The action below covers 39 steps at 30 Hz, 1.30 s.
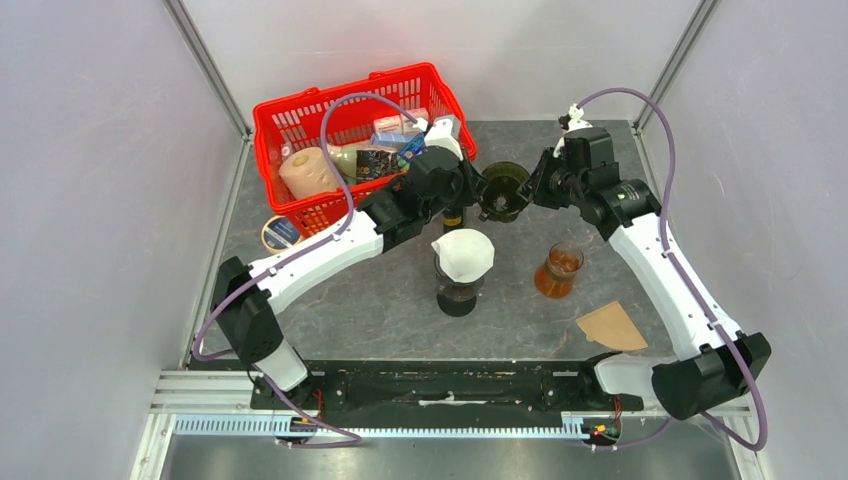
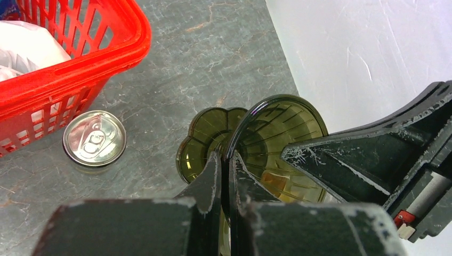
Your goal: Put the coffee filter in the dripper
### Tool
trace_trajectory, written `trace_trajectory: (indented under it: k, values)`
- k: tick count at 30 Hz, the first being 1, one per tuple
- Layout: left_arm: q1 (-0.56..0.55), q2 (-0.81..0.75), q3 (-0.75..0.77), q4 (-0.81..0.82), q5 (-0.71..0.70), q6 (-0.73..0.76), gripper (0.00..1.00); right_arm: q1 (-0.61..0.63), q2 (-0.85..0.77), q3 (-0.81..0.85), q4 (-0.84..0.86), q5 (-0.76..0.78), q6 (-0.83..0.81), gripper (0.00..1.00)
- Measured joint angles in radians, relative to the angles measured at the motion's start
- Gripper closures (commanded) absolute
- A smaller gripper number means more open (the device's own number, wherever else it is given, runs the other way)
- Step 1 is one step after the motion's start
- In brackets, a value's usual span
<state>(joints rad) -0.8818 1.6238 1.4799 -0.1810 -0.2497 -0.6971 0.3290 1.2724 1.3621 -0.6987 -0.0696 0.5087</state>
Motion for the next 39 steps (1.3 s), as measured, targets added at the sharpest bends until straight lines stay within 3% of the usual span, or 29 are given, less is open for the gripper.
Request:
trace_trajectory:
  k: [4, 6, 12, 18, 29, 39]
  values:
    - [0.000, 0.001, 0.002, -0.001, 0.039, 0.037, 0.30, 0.001, 0.004, 0.000, -0.023, 0.026, 0.001, 0.96]
    - [0.000, 0.001, 0.010, 0.006, 0.074, 0.061, 0.17, 0.001, 0.004, 0.000, -0.027, 0.043, 0.001, 0.99]
    - [-0.002, -0.021, 0.016, 0.035, 0.150, 0.108, 0.14, 0.001, -0.011, 0.000, -0.042, 0.101, 0.000, 1.00]
    - [0.002, -0.123, -0.009, 0.046, 0.121, 0.161, 0.12, -0.034, -0.020, 0.000, -0.116, 0.112, -0.008, 1.00]
    - [0.182, -0.380, -0.262, 0.103, 0.010, 0.172, 0.10, -0.179, -0.118, 0.000, -0.291, 0.097, -0.031, 1.00]
    - [0.212, -0.446, -0.441, 0.108, -0.032, 0.172, 0.09, -0.290, -0.160, -0.065, -0.387, 0.006, -0.047, 1.00]
